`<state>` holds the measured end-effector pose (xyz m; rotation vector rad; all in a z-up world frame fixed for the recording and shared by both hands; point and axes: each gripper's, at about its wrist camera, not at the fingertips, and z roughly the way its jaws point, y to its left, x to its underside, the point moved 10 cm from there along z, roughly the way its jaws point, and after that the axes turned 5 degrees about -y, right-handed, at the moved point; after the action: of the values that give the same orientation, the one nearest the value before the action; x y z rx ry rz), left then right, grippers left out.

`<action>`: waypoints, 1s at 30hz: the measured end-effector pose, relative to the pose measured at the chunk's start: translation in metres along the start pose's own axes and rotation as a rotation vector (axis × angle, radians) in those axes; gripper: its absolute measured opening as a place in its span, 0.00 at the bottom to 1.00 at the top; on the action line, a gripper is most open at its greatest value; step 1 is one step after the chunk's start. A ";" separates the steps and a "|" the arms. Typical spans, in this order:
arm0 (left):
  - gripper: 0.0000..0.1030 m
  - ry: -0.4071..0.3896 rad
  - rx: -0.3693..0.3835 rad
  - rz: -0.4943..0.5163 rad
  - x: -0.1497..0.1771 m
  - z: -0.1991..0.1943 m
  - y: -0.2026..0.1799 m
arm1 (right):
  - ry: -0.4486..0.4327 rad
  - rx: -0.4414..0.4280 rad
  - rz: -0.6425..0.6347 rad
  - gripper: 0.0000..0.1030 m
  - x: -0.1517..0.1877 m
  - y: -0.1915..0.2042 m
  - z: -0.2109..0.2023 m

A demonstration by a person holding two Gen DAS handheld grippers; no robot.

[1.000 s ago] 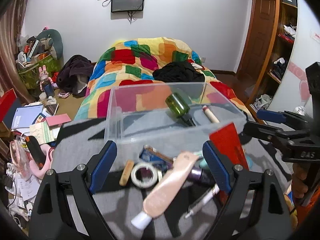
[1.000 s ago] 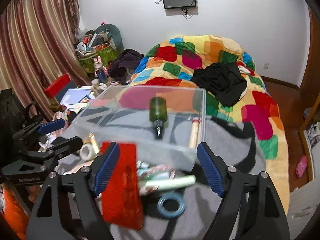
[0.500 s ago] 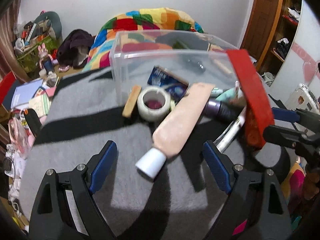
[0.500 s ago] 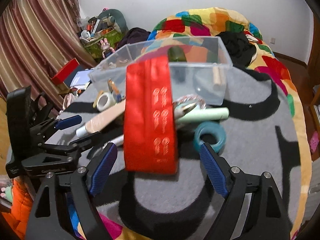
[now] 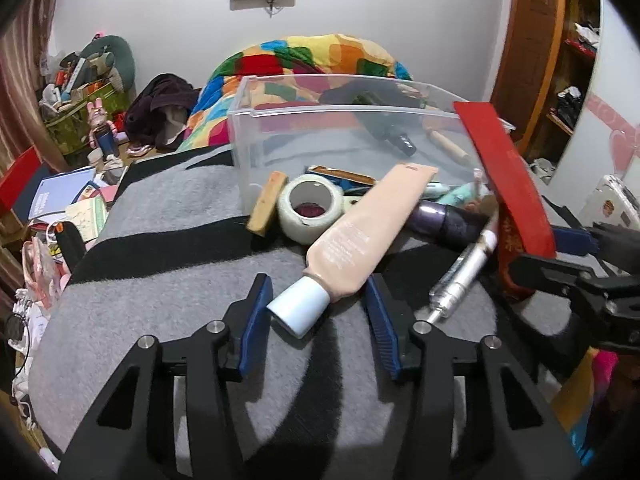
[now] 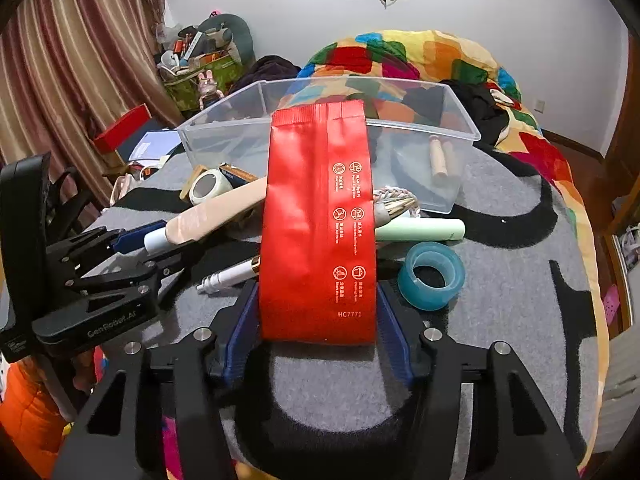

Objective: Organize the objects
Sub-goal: 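Grasp the red packet with the right tool while the left tool grasps the white-capped beige tube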

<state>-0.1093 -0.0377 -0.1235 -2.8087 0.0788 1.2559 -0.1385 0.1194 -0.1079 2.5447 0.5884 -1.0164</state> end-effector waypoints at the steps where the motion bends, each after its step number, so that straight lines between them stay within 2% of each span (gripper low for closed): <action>1: 0.42 -0.002 0.014 0.006 0.001 -0.003 -0.004 | -0.005 0.004 -0.003 0.51 0.000 -0.001 -0.001; 7: 0.29 -0.013 0.065 0.039 0.003 -0.018 -0.026 | -0.033 0.011 -0.009 0.49 -0.002 -0.002 -0.012; 13: 0.21 -0.031 0.114 0.040 -0.002 -0.031 -0.042 | -0.061 0.014 -0.001 0.49 -0.007 -0.005 -0.022; 23: 0.20 -0.083 0.147 0.064 -0.010 -0.058 -0.056 | -0.100 0.022 0.008 0.49 -0.017 -0.011 -0.036; 30: 0.20 -0.150 0.148 0.046 -0.038 -0.079 -0.049 | -0.138 0.026 0.003 0.49 -0.030 -0.011 -0.047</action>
<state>-0.0725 0.0061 -0.0411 -2.5943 0.2205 1.4038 -0.1368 0.1427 -0.0561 2.4716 0.5367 -1.1945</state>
